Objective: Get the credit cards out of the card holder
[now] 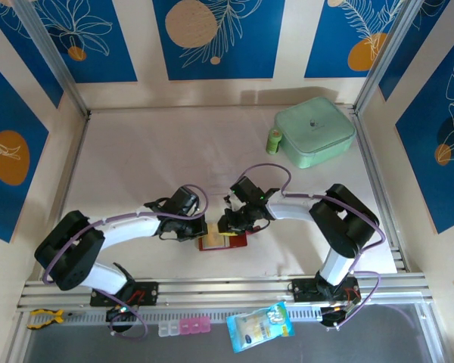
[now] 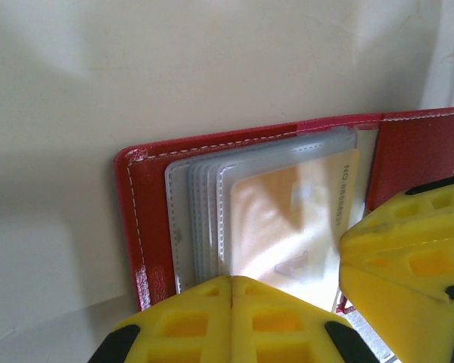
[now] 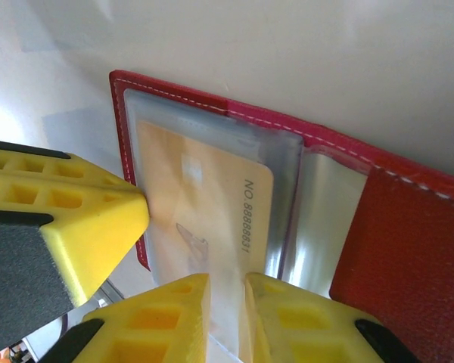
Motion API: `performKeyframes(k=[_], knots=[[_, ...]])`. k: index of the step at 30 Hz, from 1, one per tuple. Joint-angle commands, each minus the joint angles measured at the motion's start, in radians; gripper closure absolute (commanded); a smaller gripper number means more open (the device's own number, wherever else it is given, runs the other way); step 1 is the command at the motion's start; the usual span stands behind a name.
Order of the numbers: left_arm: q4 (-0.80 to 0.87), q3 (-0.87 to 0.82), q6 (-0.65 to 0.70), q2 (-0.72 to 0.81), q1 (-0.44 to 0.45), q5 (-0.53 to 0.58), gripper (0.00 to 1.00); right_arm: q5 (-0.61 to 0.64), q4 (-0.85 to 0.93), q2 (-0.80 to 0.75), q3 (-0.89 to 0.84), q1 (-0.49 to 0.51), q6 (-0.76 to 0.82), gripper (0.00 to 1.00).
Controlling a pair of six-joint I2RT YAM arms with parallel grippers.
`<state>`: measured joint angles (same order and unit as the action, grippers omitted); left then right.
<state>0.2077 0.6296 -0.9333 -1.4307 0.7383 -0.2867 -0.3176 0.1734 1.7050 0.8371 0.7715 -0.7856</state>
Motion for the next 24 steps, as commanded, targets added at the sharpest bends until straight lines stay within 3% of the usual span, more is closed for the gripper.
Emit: performKeyframes(k=[1, 15, 24], knots=[[0.032, -0.008, 0.011, -0.007, 0.008, 0.014, 0.99, 0.049, 0.067, -0.026, -0.011, -0.006, 0.02, 0.79], [0.061, 0.047, 0.027, 0.016, 0.009, -0.004, 0.98, 0.061, 0.128, -0.116, 0.006, -0.011, 0.034, 0.79], [0.041, 0.092, 0.046, -0.043, 0.033, -0.06, 1.0, -0.039, 0.047, -0.06, -0.004, -0.014, 0.013, 0.79]])
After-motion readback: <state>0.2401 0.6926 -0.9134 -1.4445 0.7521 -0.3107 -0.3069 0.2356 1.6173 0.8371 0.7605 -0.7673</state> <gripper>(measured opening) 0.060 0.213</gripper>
